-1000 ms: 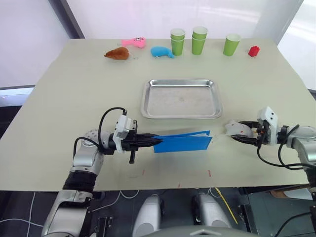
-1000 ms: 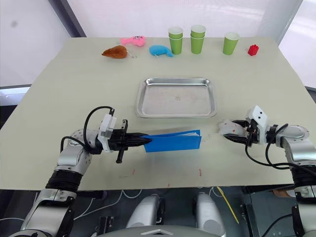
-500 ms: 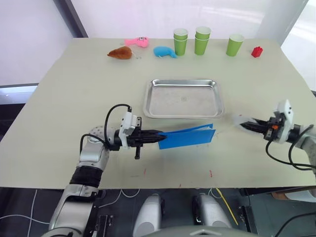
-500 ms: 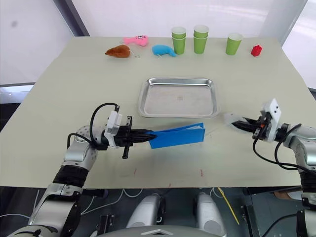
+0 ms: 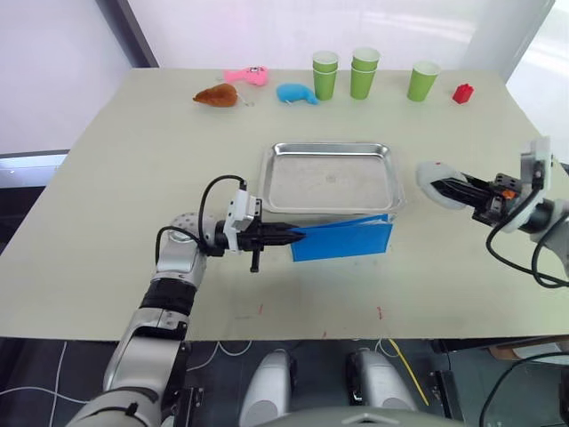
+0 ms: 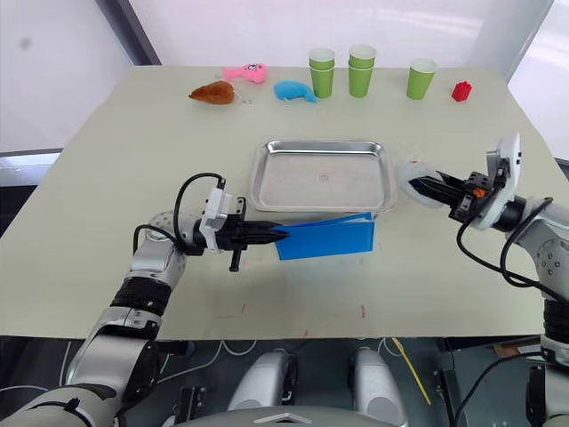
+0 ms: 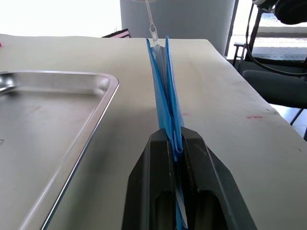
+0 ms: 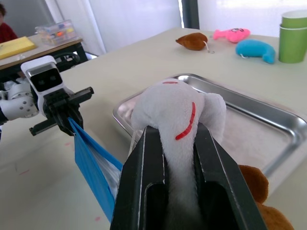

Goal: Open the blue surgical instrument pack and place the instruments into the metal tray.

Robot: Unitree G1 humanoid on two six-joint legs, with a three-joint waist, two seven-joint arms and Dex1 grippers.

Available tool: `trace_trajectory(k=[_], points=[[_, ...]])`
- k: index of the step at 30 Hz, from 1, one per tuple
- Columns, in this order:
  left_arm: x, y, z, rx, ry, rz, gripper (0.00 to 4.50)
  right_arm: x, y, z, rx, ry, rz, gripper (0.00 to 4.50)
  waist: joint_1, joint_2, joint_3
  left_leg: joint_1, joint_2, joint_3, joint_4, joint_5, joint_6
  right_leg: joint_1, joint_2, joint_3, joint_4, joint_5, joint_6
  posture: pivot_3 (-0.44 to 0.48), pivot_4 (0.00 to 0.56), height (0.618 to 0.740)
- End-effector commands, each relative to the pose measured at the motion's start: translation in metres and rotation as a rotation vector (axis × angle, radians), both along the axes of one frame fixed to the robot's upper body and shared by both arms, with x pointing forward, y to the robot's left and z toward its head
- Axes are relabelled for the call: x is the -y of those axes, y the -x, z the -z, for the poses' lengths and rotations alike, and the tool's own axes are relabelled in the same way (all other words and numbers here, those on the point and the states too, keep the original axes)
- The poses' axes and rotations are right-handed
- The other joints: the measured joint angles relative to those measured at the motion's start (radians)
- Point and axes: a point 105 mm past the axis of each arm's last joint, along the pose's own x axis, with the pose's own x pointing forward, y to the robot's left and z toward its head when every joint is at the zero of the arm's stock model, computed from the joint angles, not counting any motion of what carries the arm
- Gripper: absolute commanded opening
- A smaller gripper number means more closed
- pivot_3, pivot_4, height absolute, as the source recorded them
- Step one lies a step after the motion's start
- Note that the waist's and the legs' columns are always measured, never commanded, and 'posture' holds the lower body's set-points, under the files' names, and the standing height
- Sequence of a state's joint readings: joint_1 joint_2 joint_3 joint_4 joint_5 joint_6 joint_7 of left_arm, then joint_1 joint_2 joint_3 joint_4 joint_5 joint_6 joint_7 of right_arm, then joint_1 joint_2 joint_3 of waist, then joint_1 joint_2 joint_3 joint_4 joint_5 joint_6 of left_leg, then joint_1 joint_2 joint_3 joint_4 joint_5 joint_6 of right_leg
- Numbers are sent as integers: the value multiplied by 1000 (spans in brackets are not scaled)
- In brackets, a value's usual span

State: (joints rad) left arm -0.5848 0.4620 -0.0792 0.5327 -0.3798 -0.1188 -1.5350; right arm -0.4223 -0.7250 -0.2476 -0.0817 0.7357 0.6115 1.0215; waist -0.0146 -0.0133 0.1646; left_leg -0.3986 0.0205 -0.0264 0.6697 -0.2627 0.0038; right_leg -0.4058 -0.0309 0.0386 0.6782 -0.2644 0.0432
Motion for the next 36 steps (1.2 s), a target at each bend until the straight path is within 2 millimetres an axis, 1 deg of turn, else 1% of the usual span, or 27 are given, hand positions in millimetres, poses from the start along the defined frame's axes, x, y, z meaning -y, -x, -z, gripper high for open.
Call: trace_trajectory(k=[1, 7, 11, 18, 20, 26, 29, 33, 36], points=[[4, 0, 6, -1, -37, 28, 0, -20, 2, -29, 121, 5, -59, 5, 0, 0, 0, 0, 0, 0, 0, 0, 0, 0, 0, 0, 0, 0, 0, 0, 150, 740], [9, -5, 0, 18, -36, 43, 0, -56, -11, -35, 228, 116, -120, 5, 0, 0, 0, -1, 0, 0, 0, 0, 0, 0, 0, -1, 0, 0, 0, 0, 150, 740], [13, -9, -2, 28, -38, 50, 0, -74, -18, -31, 284, 175, -160, 5, 1, 0, 0, -2, 0, 0, 0, 0, 0, 0, 0, -2, -1, 0, 0, 0, 150, 740], [17, -16, -5, 45, -36, 47, 0, -127, -20, -22, 386, 198, -272, 5, -2, 0, 0, -2, 0, 0, 0, 0, 0, -2, 0, -2, 1, 0, 0, 0, 150, 740], [19, -16, -5, 47, -35, 49, 0, -139, -20, -18, 415, 214, -296, 5, -3, 0, 0, -2, 0, 0, 0, 0, 0, -2, 0, -2, 1, 0, 0, 0, 150, 740], [21, -16, -5, 50, -32, 49, 0, -159, -15, -17, 473, 203, -334, 5, -2, 0, 0, -3, 0, 0, 0, 0, 0, -2, 0, -2, 1, 0, 0, 0, 150, 740], [21, -17, -4, 51, -32, 46, 0, -164, -10, -16, 494, 193, -352, 5, -3, 0, 0, -2, 0, -1, 0, 0, 0, -2, 0, -2, 1, 0, 0, 0, 150, 740], [21, -17, -2, 49, -33, 43, 0, -175, 2, -22, 536, 124, -366, 5, -3, 0, 0, -2, 0, -2, 0, 0, 0, -2, 0, -2, 1, 0, 0, 0, 150, 740], [22, -16, -1, 48, -32, 44, 0, -180, 7, -13, 543, 149, -375, 5, -3, 0, 0, -2, 0, -3, 0, 0, 0, -2, 0, -2, 1, 0, 0, 0, 150, 740]])
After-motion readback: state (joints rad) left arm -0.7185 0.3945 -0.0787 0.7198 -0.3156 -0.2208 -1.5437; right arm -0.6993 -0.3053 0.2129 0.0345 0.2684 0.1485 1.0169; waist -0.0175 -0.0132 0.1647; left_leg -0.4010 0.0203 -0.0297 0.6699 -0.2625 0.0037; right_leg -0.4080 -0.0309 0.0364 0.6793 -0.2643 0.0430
